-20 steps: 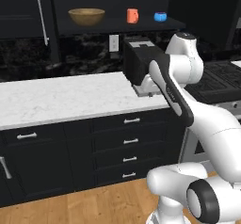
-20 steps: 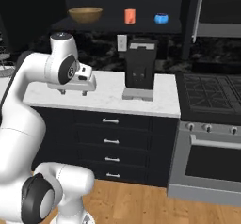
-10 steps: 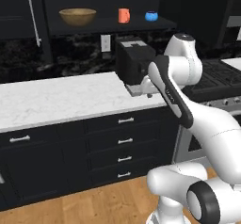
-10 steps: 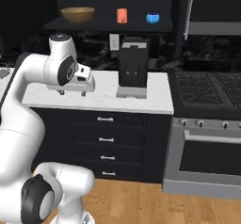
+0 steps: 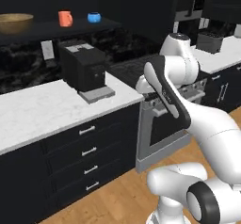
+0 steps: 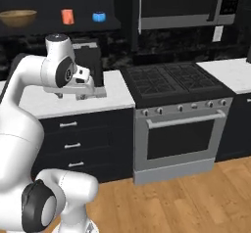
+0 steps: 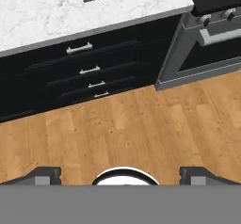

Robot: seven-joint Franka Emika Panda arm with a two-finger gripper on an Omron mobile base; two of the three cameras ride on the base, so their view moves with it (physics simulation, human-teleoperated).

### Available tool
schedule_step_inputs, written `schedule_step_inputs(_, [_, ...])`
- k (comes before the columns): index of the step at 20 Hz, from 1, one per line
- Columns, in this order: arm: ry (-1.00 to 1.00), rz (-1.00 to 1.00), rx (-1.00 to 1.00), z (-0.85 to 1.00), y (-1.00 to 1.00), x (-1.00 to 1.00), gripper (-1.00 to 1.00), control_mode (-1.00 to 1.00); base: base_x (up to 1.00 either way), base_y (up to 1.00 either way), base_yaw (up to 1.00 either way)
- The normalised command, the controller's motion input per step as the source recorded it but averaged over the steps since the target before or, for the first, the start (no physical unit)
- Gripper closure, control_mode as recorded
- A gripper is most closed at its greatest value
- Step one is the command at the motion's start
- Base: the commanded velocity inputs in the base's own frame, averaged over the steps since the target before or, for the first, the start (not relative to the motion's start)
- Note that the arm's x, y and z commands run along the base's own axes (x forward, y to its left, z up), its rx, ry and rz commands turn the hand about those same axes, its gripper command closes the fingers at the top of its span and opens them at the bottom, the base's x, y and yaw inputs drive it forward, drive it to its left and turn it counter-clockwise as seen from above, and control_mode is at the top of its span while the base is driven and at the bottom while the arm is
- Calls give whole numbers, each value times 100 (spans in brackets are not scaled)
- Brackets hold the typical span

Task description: Gather all objects into one cabinet and sort the glasses and bowls to opposite sides.

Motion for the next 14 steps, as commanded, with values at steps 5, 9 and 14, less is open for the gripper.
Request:
schedule_step_inputs(5, [0, 0, 0, 0, 0, 0, -100, 100, 0, -8, -54])
schedule_step_inputs(9, [0, 0, 0, 0, 0, 0, -100, 100, 0, -8, -52])
schedule_step_inputs(14, [0, 0, 0, 0, 0, 0, -100, 100, 0, -12, -51])
